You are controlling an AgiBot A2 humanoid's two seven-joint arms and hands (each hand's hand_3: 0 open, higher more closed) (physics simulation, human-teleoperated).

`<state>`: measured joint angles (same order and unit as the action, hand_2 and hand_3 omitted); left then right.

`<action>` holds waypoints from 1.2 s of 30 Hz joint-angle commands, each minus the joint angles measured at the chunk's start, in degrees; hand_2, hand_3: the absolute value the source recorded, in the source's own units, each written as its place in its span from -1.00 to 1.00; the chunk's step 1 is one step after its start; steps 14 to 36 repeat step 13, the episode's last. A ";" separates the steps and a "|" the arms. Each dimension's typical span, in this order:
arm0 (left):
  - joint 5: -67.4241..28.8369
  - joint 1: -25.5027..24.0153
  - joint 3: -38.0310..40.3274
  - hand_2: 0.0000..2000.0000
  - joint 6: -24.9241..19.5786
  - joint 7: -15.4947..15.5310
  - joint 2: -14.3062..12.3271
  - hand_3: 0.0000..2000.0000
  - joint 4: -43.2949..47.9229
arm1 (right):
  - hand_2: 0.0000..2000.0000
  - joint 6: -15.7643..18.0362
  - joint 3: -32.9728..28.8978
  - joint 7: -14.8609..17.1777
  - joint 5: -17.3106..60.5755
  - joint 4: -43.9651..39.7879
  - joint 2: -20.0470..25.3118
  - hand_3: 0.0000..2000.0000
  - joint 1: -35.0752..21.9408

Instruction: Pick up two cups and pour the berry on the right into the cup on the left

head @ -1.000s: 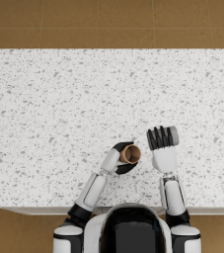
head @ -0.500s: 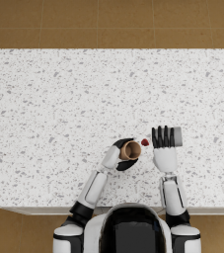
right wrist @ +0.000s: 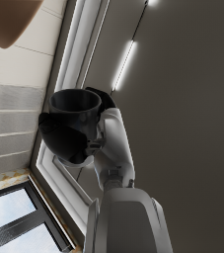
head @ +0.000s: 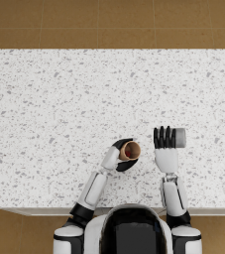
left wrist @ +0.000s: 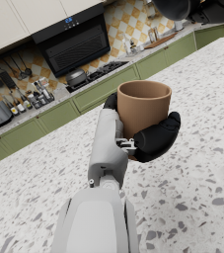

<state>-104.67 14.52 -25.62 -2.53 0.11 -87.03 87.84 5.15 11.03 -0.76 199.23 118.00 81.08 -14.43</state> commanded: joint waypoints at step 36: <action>0.00 -0.12 0.07 1.00 -0.02 -0.01 0.04 0.28 0.13 | 1.00 0.00 0.00 0.00 0.04 0.00 0.00 0.28 0.00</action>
